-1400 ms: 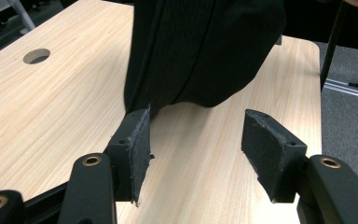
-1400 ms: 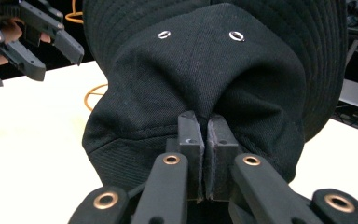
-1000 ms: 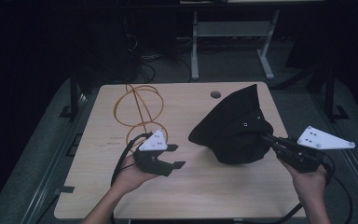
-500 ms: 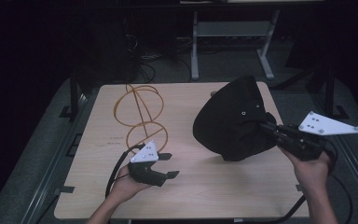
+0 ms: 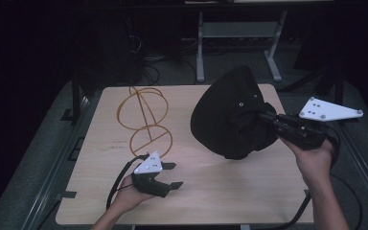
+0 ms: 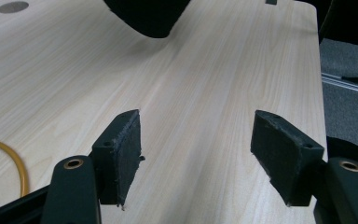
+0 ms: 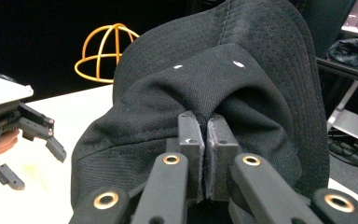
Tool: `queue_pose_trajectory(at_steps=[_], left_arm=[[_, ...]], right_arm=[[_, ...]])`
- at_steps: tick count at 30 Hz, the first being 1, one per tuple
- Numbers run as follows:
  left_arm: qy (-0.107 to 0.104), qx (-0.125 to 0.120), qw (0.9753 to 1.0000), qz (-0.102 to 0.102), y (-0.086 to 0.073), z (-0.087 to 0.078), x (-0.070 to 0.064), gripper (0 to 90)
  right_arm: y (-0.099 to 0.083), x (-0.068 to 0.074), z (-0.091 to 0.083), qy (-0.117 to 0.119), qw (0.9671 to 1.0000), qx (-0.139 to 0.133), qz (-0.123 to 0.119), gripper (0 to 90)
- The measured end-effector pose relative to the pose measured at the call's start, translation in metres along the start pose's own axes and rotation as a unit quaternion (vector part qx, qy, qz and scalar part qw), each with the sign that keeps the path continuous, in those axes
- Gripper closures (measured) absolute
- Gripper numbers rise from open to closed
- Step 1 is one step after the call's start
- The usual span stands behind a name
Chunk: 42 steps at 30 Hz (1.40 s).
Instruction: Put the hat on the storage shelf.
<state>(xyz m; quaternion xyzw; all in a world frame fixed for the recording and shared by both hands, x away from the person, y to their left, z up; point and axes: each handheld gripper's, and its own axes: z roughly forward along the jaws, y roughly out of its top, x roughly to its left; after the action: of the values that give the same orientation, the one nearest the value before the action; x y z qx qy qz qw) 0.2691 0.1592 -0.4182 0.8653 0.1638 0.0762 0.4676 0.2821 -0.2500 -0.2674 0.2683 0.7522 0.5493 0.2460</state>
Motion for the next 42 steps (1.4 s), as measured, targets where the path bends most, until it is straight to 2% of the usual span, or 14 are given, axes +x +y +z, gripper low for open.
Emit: queue_pose_trajectory(at_steps=[11, 20, 23, 25, 31, 34, 37, 42], left_arm=[[0.002, -0.004, 1.0000, 0.007, -0.005, 0.000, -0.001, 31.1], [0.000, -0.007, 0.9999, 0.007, -0.007, 0.001, -0.001, 30.6], [-0.002, -0.003, 0.9999, 0.014, -0.007, 0.003, -0.003, 30.5], [-0.005, -0.003, 0.9999, 0.009, -0.008, 0.004, -0.004, 30.3], [-0.007, -0.006, 0.9999, 0.013, -0.009, 0.004, -0.003, 30.0], [-0.008, -0.009, 0.9999, 0.004, -0.010, 0.003, -0.002, 29.8], [-0.007, -0.005, 0.9999, 0.010, -0.011, 0.002, 0.001, 29.6], [-0.009, -0.013, 0.9999, 0.007, -0.011, 0.002, 0.001, 29.4]], right_arm=[[0.030, 0.002, 0.015, 0.021, 0.9996, -0.002, -0.019, 86.5], [0.049, 0.001, 0.031, 0.047, 0.9987, -0.006, -0.020, 86.4], [0.055, 0.001, 0.036, 0.055, 0.9983, -0.009, -0.019, 86.4], [0.058, 0.001, 0.038, 0.059, 0.9981, -0.012, -0.017, 86.4], [0.072, 0.003, 0.047, 0.072, 0.9971, -0.015, -0.020, 86.4], [0.079, 0.004, 0.053, 0.078, 0.9966, -0.017, -0.022, 86.4], [0.085, 0.005, 0.059, 0.083, 0.9962, -0.016, -0.022, 86.4], [0.094, 0.007, 0.069, 0.092, 0.9952, -0.017, -0.029, 86.4]])
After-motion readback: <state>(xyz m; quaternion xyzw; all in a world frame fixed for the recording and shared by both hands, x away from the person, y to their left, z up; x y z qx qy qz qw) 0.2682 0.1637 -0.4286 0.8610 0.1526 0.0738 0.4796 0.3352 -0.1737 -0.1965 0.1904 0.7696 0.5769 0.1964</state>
